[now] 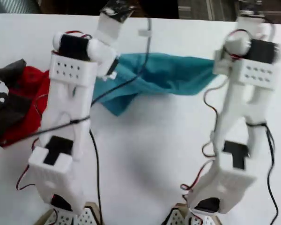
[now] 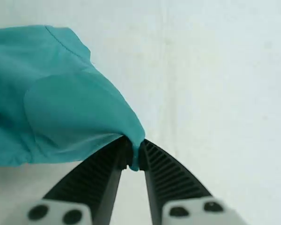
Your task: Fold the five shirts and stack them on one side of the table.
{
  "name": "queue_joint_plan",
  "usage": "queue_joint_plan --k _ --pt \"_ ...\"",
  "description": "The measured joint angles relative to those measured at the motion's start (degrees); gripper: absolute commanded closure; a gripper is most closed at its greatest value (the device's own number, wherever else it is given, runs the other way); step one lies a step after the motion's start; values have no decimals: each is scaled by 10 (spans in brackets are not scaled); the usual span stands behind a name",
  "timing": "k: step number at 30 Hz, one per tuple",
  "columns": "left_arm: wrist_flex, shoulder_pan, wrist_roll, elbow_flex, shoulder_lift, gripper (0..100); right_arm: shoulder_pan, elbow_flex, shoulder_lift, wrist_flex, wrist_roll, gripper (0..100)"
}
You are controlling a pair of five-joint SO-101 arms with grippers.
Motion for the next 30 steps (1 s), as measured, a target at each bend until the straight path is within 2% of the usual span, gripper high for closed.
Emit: queue_joint_plan --k 5,10,14,17,23,30 --pt "4 15 0 9 -17 972 47 74 -115 0 24 978" --pt "-10 16 0 149 15 967 77 176 -164 0 33 978" --pt "-80 16 0 288 75 858 110 269 -166 -42 34 978" --pt "-113 7 0 340 100 768 136 331 -166 -83 34 978" --pt "-99 -14 0 353 99 771 155 414 -166 -141 34 978" --pt "-9 14 -19 296 38 771 156 468 -166 -200 34 978"
